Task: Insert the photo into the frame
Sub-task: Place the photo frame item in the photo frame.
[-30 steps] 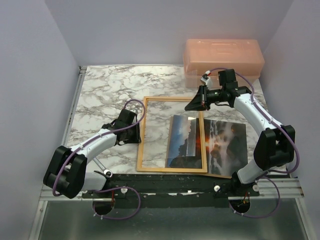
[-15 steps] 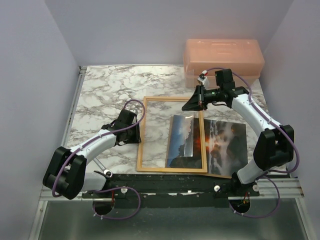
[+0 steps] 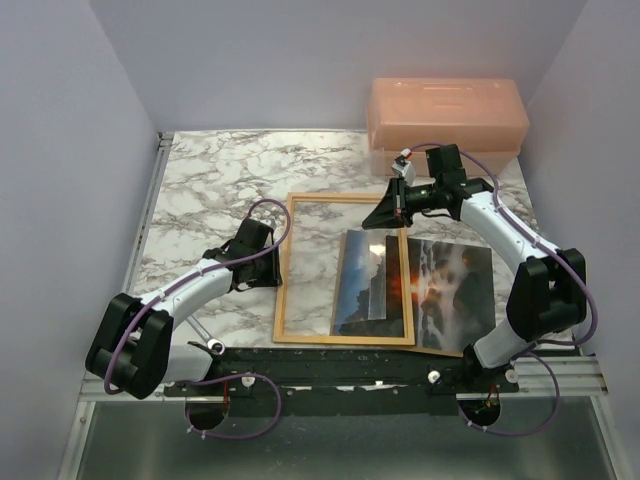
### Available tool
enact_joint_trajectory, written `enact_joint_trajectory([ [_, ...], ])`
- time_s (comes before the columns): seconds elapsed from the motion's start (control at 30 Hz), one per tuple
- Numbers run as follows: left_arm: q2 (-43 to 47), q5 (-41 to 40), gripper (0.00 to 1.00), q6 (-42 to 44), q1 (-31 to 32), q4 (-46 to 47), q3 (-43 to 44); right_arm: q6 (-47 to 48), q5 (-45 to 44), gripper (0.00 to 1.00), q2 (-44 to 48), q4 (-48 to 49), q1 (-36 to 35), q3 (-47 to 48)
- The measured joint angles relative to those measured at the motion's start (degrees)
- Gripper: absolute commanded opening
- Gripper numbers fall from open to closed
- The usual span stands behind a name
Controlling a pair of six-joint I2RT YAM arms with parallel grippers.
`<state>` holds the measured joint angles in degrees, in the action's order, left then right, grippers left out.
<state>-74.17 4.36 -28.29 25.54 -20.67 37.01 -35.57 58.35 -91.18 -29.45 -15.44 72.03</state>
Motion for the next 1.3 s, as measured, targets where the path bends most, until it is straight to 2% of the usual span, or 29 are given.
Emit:
enact_joint_trajectory([
  [0.7,0.0,0.0,0.34,0.0,0.0,0.0,-0.1,3.6,-0.5,0.01,0.7,-0.9,0.0,-3.1],
  [1.3,0.0,0.0,0.33,0.0,0.0,0.0,-0.1,8.5,-3.8,0.01,-3.1,-5.5,0.0,-3.1],
])
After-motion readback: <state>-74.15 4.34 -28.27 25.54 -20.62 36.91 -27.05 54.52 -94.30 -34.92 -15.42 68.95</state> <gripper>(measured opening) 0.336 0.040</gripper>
